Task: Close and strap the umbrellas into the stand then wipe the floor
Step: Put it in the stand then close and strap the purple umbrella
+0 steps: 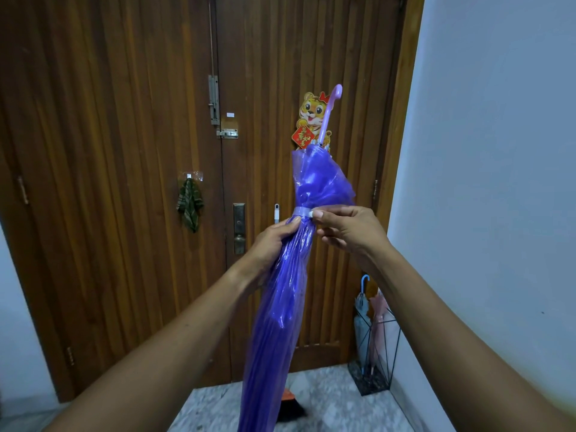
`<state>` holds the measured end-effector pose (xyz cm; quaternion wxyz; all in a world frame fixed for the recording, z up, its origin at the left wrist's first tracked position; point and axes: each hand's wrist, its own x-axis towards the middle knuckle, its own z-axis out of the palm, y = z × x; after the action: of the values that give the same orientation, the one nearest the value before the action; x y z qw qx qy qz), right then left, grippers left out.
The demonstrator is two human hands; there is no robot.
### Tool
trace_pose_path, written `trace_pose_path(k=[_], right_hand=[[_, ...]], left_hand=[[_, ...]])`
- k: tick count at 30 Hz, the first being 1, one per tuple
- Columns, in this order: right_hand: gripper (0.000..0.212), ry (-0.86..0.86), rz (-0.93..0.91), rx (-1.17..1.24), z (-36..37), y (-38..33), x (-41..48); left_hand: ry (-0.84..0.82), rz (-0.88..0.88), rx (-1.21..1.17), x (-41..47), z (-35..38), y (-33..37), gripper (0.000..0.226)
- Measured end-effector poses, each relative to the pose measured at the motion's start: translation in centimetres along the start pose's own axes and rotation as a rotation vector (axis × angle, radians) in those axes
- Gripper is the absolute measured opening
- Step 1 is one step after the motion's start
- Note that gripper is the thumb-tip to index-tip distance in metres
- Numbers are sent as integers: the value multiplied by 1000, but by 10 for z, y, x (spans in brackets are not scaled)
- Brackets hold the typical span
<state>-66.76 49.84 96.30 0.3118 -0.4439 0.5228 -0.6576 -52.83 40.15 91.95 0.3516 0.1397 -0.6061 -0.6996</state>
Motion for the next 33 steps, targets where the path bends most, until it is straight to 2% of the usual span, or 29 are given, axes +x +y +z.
trace_pose_path(k=[6,17,24,30,33], right_hand=[[9,42,18,71,3,3,3],[14,65,49,181,5,11,10],[29,23,72,231,2,15,15],[22,-12,95,226,2,15,16],[24,-24,75,170,1,16,16]], left_hand=[[46,143,24,0,0,-2,35],[11,135,35,3,4,-3,28],[-6,119,36,2,3,-3,24],[40,120,88,3,-1,-4,24],[60,136,116,3,-1,-4,33]])
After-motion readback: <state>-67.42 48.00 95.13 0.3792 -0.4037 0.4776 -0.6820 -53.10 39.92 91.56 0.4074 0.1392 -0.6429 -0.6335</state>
